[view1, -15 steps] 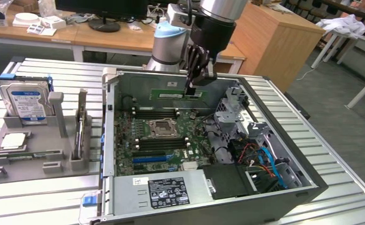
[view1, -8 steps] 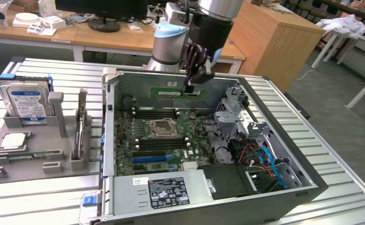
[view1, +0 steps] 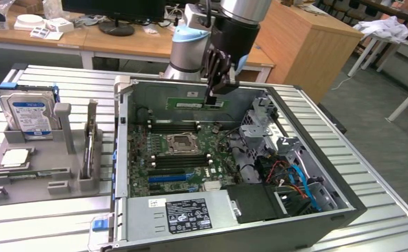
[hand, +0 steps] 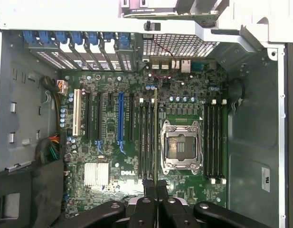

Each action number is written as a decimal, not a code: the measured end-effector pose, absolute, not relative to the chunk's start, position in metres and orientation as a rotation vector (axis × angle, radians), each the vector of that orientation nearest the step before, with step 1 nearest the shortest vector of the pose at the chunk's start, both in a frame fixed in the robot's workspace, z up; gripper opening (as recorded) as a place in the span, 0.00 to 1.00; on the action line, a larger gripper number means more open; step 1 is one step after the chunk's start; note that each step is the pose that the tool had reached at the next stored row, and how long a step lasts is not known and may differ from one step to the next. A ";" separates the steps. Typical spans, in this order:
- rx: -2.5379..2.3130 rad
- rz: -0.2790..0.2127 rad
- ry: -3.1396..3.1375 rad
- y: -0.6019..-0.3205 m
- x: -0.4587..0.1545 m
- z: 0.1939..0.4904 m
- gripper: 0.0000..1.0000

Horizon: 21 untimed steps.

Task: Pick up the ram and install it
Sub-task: 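Pick up the ram and move it above insertion slot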

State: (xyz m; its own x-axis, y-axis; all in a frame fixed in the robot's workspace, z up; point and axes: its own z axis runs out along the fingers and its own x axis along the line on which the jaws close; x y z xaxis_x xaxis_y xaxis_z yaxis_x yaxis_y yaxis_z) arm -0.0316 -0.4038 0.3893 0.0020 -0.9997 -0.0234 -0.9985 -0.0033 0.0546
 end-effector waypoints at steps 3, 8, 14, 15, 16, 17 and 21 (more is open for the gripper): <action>2.208 -0.086 -2.202 -0.404 -0.032 0.385 0.12; 2.208 -0.086 -2.202 -0.404 -0.032 0.377 0.12; 2.208 -0.086 -2.202 -0.404 -0.032 0.366 0.12; 2.208 -0.086 -2.202 -0.404 -0.032 0.364 0.12; 2.208 -0.086 -2.202 -0.404 -0.032 0.362 0.12; 2.208 -0.086 -2.202 -0.404 -0.032 0.361 0.12; 2.207 -0.086 -2.203 -0.404 -0.033 0.353 0.12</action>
